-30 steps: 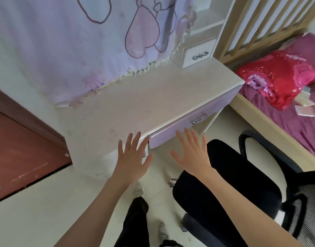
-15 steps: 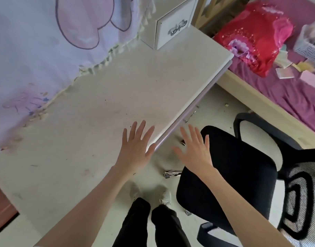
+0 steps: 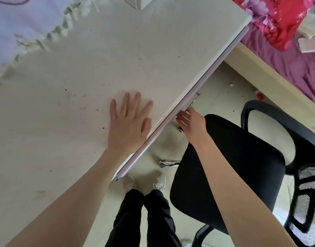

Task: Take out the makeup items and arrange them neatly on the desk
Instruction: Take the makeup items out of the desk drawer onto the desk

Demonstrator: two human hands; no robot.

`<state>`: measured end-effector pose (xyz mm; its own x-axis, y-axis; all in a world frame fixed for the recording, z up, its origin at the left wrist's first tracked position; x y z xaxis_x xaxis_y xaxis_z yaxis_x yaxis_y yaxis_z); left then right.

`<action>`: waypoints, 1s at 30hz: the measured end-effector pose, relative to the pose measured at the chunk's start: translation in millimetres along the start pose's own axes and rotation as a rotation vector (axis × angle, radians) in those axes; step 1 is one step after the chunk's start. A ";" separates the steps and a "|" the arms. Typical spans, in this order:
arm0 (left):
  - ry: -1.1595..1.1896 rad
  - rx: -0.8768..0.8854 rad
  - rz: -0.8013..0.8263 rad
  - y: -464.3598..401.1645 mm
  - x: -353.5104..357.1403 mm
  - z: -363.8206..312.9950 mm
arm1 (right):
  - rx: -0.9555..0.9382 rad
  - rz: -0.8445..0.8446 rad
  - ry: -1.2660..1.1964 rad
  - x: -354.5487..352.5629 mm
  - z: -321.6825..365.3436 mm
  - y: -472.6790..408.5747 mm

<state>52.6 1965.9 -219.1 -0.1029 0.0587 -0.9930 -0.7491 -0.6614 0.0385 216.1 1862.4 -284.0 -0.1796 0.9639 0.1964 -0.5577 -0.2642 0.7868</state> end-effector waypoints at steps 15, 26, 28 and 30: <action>0.016 -0.055 -0.015 -2.1 2.4 3.5 | 0.064 0.038 0.082 -0.6 5.5 -39.9; -0.010 -0.043 0.000 -1.5 5.8 2.8 | 0.088 0.110 -0.032 -3.3 1.2 -49.1; -0.010 -0.046 0.002 -1.5 6.0 2.9 | 0.090 0.110 -0.085 -1.8 0.9 -50.0; -0.002 -0.047 0.000 -2.3 5.1 2.7 | 0.068 0.099 -0.057 -1.3 3.7 -50.5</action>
<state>52.0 1969.7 -224.0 -0.1046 0.0605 -0.9927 -0.7176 -0.6957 0.0332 247.5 1874.7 -321.9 -0.1839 0.9341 0.3060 -0.4829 -0.3570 0.7996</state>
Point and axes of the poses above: each hand's wrist, its own y-axis away from the middle knuckle, its own x-axis out of the palm, z = x × y, the point moved 6 cm from there along -y, towards the middle knuckle, and after that the axes turned 14 degrees about -y, right-handed, at the moved point
